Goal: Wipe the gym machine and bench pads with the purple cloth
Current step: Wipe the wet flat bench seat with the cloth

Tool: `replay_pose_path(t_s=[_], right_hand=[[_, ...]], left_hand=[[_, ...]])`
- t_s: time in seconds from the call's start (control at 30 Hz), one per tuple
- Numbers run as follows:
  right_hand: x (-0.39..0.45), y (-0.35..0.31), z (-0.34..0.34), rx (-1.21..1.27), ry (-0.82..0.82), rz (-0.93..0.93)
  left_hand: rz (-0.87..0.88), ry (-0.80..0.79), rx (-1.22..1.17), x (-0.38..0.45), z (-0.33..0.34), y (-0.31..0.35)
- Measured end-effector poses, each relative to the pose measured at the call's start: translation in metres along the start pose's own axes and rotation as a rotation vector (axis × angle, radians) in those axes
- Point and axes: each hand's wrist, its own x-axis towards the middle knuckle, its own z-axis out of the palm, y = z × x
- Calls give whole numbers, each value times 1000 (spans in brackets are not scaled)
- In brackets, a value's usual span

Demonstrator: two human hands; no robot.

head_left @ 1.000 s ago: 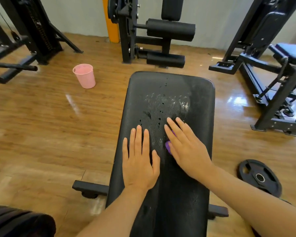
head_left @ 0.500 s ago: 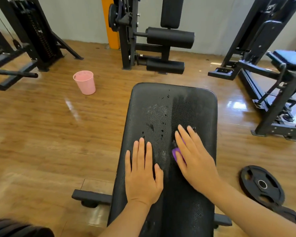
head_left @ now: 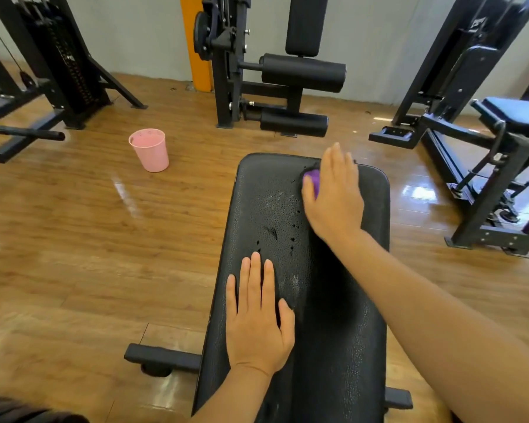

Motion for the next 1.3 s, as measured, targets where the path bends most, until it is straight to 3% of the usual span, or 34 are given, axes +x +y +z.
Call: replay_pose_path(t_s=[0.13, 0.23, 0.37, 0.5, 0.57, 0.7, 0.9, 1.2, 1.3], right_hand=[[-59, 8, -4, -66, -113, -347], [-58, 17, -6, -101, -128, -461], [-1, -4, 5, -106, -24, -284], [41, -32, 10, -57, -38, -33], [26, -32, 8, -64, 2, -94], [-67, 1, -1, -129, -42, -422], [-108, 30, -7, -144, -119, -547], [33, -52, 8, -167, -127, -373], [43, -57, 10, -88, -115, -327]], left_hand=[[0, -4, -7, 0, 0, 0], [-3, 0, -26, -2, 0, 1], [4, 24, -52, 0, 1, 0], [9, 21, -61, -1, 0, 0], [7, 16, -51, -1, 0, 0], [-1, -1, -45, -1, 1, 0], [12, 23, -58, -4, 2, 0], [17, -12, -59, -3, -1, -1], [3, -13, -71, -3, 1, -1]])
